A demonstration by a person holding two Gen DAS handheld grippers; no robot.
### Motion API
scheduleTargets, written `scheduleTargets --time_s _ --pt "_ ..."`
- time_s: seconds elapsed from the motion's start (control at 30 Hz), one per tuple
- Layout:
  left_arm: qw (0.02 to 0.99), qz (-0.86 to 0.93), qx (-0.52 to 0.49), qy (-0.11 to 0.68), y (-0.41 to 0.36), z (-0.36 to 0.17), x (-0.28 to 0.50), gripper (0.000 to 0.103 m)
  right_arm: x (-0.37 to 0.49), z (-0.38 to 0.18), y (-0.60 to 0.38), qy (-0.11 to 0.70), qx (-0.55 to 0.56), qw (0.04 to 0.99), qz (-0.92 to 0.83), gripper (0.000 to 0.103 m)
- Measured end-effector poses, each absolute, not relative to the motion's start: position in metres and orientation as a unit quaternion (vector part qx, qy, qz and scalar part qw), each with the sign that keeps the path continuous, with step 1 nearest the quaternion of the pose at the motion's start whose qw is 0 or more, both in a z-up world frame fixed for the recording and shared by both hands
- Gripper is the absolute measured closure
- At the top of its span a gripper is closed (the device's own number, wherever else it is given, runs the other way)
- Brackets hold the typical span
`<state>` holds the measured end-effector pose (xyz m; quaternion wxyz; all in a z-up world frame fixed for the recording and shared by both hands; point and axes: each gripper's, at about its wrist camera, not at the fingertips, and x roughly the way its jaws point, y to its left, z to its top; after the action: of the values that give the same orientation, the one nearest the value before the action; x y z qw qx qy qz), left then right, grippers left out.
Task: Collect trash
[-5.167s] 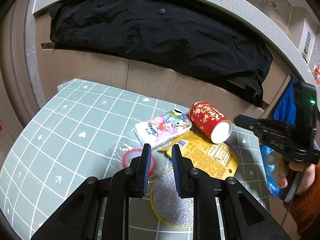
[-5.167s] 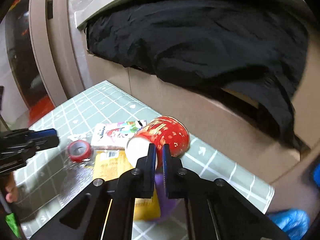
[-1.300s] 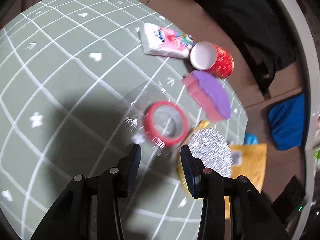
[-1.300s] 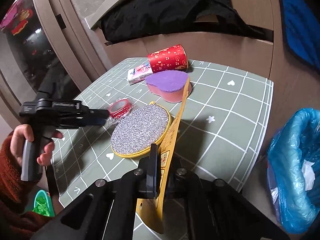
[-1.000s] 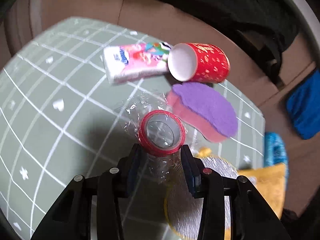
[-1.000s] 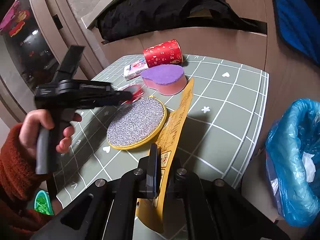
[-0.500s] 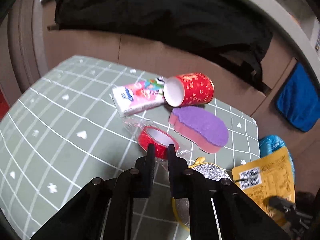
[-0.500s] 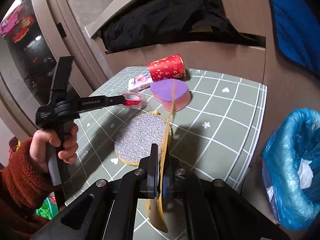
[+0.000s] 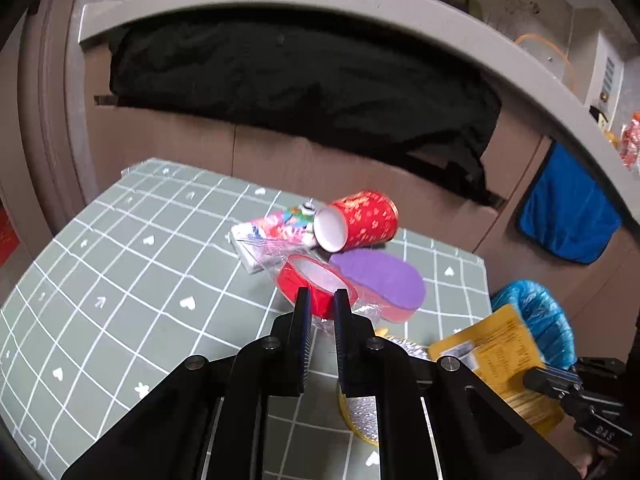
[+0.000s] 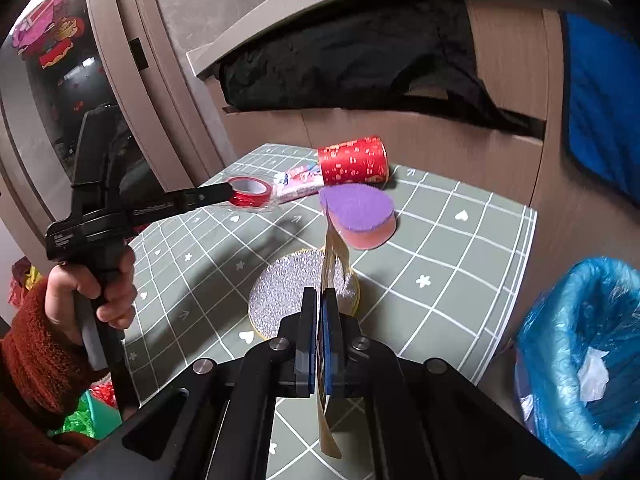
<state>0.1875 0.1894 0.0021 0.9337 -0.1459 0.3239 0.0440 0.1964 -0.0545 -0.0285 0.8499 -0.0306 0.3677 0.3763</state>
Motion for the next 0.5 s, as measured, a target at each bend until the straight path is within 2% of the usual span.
scheduleTargets --time_s 0.3,0.4,0.43,0.5 --pt "0.954 0.032 -0.114 0.275 0.175 0.037 0.169 0.092 0.196 -0.007 -0.046 0.353 -0.041 0.848 0.393 0.102" --pt "0.953 0.025 -0.121 0.275 0.177 0.037 0.164 0.092 0.190 -0.017 -0.041 0.377 -0.048 0.828 0.413 0.096" --pt "0.953 0.023 -0.124 0.277 0.178 0.035 0.164 0.092 0.187 -0.024 -0.037 0.387 -0.064 0.823 0.410 0.089" --pt "0.950 0.019 -0.128 0.282 0.180 0.030 0.163 0.092 0.180 -0.036 -0.032 0.396 -0.096 0.826 0.390 0.081"
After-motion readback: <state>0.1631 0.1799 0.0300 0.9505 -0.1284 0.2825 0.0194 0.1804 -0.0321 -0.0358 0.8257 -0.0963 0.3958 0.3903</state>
